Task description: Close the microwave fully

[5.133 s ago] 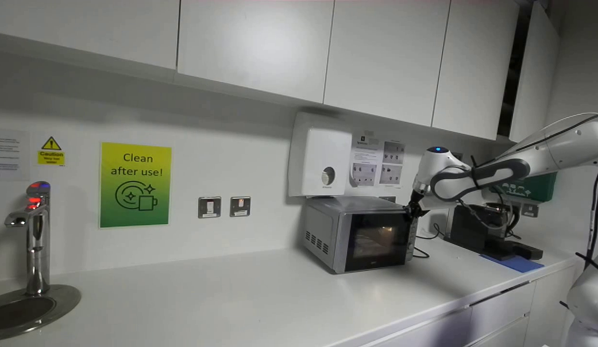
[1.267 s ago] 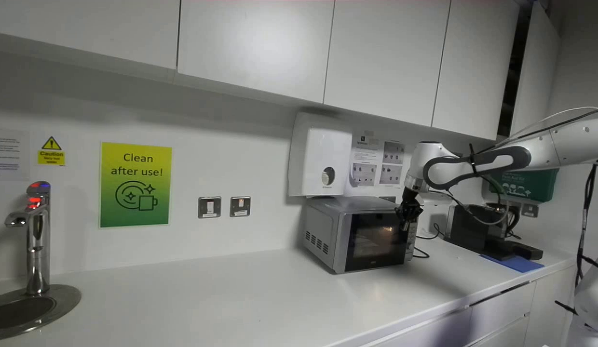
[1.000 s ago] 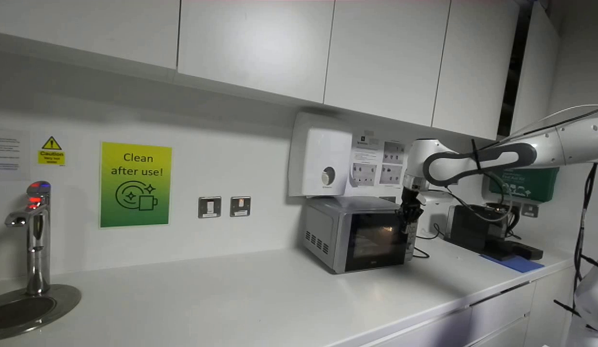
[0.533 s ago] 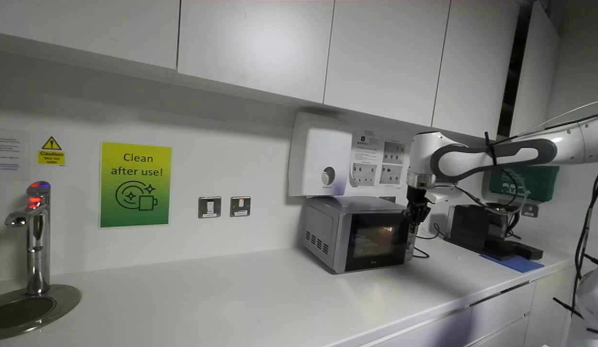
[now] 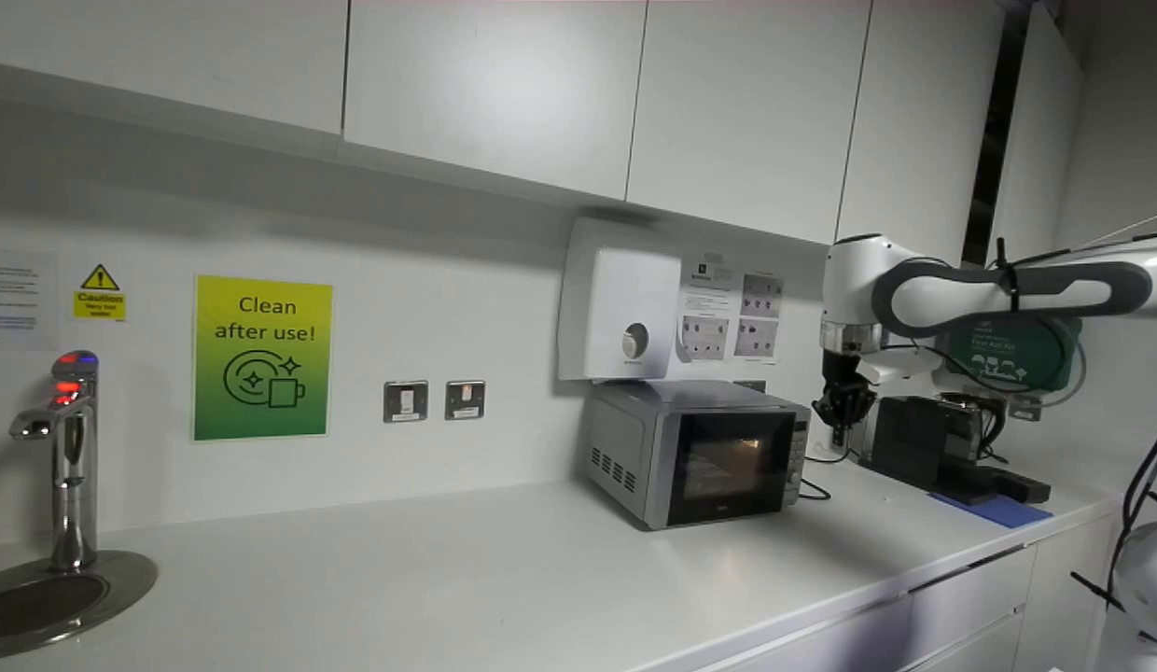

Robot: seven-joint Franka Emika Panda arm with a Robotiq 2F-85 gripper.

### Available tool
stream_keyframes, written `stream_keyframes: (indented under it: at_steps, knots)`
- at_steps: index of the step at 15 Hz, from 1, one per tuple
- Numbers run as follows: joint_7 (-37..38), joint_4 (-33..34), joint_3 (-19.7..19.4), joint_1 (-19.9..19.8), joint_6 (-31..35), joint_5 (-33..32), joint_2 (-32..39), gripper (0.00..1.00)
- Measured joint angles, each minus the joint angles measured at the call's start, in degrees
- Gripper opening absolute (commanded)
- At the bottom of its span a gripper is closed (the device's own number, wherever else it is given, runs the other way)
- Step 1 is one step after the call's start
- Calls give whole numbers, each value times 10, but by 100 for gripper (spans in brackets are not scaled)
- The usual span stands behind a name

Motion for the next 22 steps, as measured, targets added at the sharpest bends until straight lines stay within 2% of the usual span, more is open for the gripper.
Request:
stream_keyframes:
  at_steps: [8,15,16,17,19,22]
  knots:
    - [24,-57,-4,-23,-17,0,-98,0]
    - [24,-86,-9,-53,-17,0,-137,0]
    - [24,-89,-9,-56,-17,0,-139,5]
    - [24,-90,-9,-59,-17,0,-142,28]
    - [24,-93,-9,-62,-17,-1,-144,32]
    - [24,-95,-9,-62,-17,-1,-145,54]
